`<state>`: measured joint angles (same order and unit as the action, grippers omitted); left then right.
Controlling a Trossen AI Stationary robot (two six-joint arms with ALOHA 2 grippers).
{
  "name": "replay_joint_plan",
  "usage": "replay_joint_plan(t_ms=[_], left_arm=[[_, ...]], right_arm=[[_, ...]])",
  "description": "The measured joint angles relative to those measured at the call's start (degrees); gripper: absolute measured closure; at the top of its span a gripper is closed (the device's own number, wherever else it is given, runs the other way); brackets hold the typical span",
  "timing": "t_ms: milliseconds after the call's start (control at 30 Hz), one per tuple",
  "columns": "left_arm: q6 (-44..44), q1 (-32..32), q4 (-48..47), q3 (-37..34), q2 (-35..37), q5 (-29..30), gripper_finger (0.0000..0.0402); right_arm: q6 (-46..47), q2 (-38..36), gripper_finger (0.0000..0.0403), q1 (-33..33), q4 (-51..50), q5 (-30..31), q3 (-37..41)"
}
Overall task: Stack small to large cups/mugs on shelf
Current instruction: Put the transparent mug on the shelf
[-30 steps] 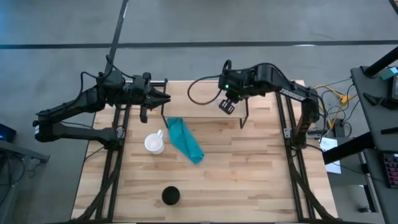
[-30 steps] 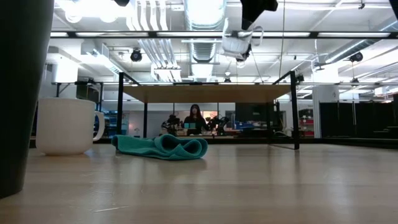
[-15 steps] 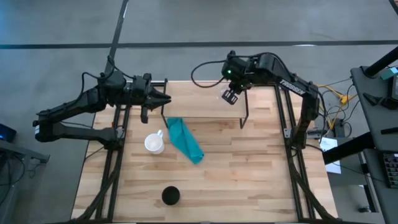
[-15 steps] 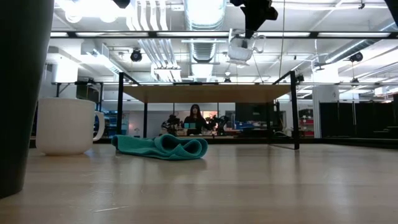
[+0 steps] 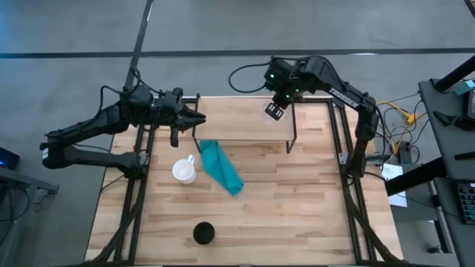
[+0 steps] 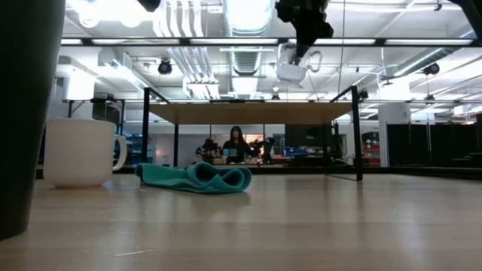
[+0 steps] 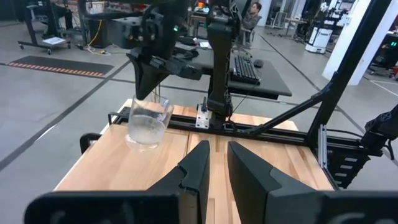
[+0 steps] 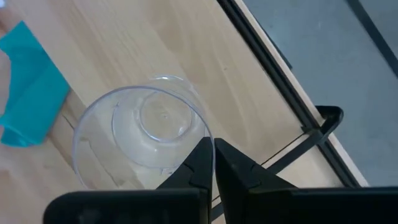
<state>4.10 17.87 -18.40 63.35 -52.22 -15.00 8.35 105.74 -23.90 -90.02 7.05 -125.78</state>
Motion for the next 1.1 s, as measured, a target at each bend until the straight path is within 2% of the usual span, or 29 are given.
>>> replay_joint_plan(t_ms=[200, 600, 1100], left_arm=[[0.0, -0.1, 0.2, 0.0, -0.3, 0.0, 0.0358], [0.0, 0.0, 0.3, 0.0, -0.2, 0.0, 0.0358], [0.0, 0.0, -0.1, 0.0, -0.2, 0.0, 0.0358]], right_arm=[[-1.3, 1.9, 0.0394, -0.8, 0.0, -3.3, 0.0], [-0.2, 4.8, 0.0394, -2.6, 0.0, -4.3, 1.0], [0.6, 0.6, 0.0394, -2.7, 0.0, -4.2, 6.8]])
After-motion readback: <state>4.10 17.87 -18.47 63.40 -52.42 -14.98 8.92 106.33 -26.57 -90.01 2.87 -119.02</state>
